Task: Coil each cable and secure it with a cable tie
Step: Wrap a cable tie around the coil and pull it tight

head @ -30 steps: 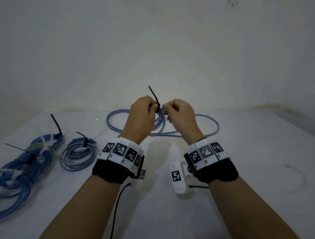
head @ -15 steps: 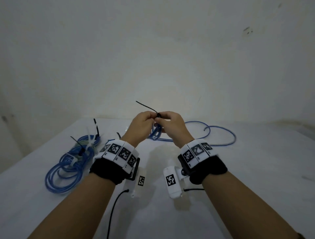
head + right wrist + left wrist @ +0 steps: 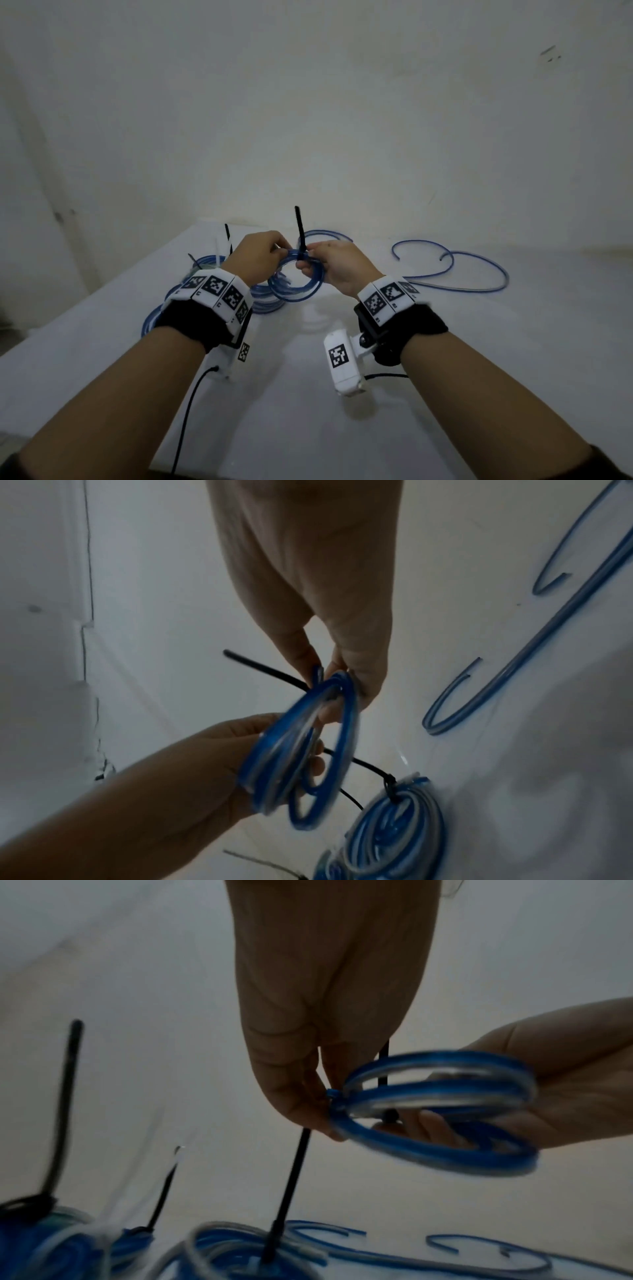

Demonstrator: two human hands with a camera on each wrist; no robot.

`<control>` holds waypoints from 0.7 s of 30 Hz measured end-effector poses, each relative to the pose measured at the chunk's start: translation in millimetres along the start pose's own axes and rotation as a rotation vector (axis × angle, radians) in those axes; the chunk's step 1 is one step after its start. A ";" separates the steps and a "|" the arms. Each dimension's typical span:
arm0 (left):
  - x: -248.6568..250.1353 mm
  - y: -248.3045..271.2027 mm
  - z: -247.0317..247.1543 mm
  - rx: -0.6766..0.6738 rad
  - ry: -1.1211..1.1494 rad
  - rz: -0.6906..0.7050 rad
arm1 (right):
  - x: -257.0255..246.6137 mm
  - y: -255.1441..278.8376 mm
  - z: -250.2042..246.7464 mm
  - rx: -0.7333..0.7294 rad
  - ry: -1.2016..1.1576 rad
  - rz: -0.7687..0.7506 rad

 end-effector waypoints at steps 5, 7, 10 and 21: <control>-29.7 3.8 -5.9 -0.025 -0.130 -0.103 | 27.1 -6.7 24.1 -0.100 0.200 0.101; -37.5 7.3 -7.4 -0.057 -0.179 -0.124 | 36.2 -6.4 32.2 -0.154 0.382 0.141; -49.3 10.1 -7.1 -0.106 -0.235 -0.150 | 48.0 -9.8 44.2 -0.182 0.524 0.181; -72.3 5.6 -6.9 -0.196 -0.339 -0.201 | 68.4 -31.0 65.1 -0.247 0.842 0.106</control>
Point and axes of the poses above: each hand's wrist, its own y-axis away from the middle knuckle, its own z-axis out of the palm, x = y × z, the point moved 6 cm from there along -y, towards the middle knuckle, and after that the axes turned 7 degrees about -z, right-handed, at the moved point
